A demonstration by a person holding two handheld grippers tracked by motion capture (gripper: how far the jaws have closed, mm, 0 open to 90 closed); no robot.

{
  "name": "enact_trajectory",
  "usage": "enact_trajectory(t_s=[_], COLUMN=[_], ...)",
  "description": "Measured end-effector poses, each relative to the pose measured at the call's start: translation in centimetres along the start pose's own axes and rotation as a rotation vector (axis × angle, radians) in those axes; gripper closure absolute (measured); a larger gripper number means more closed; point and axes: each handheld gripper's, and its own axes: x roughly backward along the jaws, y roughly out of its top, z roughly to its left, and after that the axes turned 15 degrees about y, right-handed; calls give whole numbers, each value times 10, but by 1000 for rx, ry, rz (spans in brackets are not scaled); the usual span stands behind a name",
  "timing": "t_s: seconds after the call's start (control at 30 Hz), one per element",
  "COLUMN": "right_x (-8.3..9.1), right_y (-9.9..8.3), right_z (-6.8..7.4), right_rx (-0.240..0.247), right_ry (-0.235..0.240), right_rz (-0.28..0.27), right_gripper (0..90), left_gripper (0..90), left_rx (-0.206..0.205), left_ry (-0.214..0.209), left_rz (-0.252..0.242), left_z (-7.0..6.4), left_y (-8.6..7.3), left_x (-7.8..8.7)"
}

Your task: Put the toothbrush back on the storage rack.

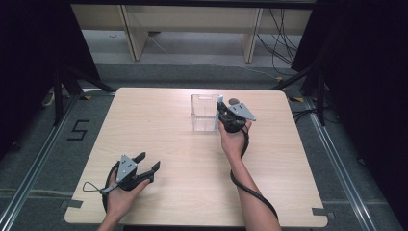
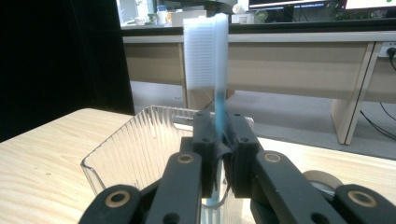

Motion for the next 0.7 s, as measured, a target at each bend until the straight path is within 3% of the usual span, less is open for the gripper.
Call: enact_trajectory(t_s=[0.1, 0.13, 0.27, 0.3, 0.43, 0.47, 0.5, 0.53, 0.7], right_x=[1, 1, 3, 3, 6, 6, 6, 6, 9], right_y=[-1, -1, -2, -3, -2, -2, -2, -2, -1], right_z=[0, 2, 1, 4, 3, 3, 6, 4, 3], right_rx=[6, -17, 23, -6, 35, 35, 0, 25, 22], right_ry=[4, -2, -3, 6, -1, -1, 14, 18, 4], right_rz=[-1, -7, 3, -3, 25, 25, 26, 21, 33], right_gripper=[836, 832, 805, 790, 665, 665, 653, 634, 577], left_gripper=[323, 323, 323, 323, 323, 323, 323, 323, 323], left_rx=[0, 0, 1, 1, 1, 0, 0, 1, 3], left_ry=[0, 0, 0, 0, 0, 0, 0, 1, 0], left_rz=[0, 0, 0, 0, 0, 0, 0, -1, 0], left_z=[0, 0, 0, 0, 0, 0, 0, 0, 0], left_y=[0, 0, 0, 0, 0, 0, 0, 0, 0], left_x=[0, 0, 0, 0, 0, 0, 0, 0, 0])
